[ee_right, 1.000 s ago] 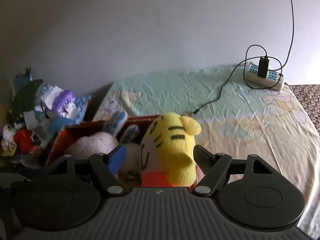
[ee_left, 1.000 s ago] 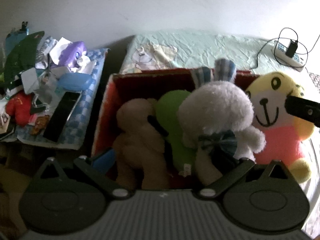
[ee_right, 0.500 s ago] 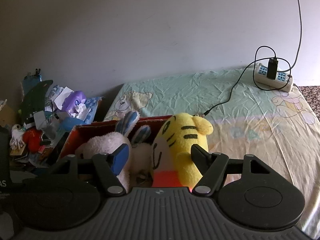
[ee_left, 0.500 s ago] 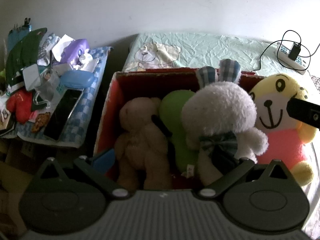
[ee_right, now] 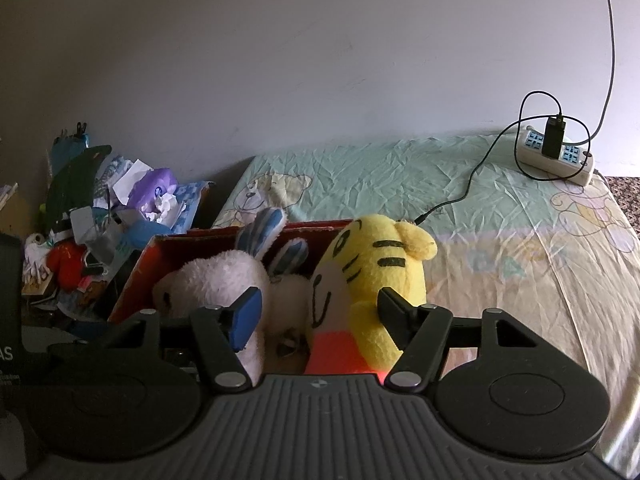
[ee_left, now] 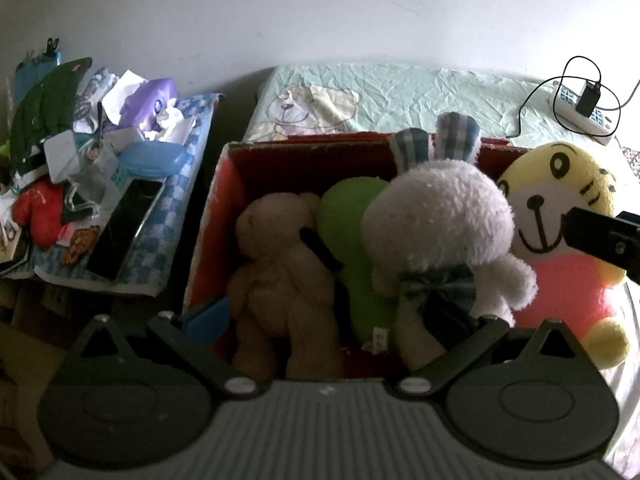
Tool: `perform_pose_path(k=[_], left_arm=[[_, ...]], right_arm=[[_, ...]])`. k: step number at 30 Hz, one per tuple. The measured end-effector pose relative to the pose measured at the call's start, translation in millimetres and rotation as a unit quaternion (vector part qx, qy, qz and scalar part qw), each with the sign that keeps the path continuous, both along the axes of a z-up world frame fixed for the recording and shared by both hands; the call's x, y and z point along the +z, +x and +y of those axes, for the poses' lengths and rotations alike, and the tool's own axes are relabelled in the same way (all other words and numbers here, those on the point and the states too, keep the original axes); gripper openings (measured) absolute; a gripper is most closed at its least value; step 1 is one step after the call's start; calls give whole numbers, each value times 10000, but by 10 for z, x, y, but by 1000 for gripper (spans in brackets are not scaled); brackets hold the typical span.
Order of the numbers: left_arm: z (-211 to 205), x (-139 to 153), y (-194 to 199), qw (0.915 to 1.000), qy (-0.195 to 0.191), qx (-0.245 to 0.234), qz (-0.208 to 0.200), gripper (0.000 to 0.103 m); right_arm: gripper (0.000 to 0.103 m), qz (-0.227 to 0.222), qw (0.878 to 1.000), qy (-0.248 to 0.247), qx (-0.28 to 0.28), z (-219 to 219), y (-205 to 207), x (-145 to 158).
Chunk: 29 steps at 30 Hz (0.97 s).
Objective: Organize objects
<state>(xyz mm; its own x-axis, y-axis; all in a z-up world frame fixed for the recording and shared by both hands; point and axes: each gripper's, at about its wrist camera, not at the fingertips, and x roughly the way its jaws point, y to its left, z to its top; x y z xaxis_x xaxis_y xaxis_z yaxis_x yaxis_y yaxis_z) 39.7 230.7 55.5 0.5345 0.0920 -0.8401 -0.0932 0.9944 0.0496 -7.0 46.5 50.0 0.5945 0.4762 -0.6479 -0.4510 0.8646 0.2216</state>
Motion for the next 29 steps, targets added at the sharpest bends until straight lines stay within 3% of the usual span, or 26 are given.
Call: perform_pose_path(k=[29], left_arm=[[-62, -20, -6, 9997, 197, -129, -100, 103]], right_arm=[[69, -1, 10000, -17, 93, 17, 3, -31]])
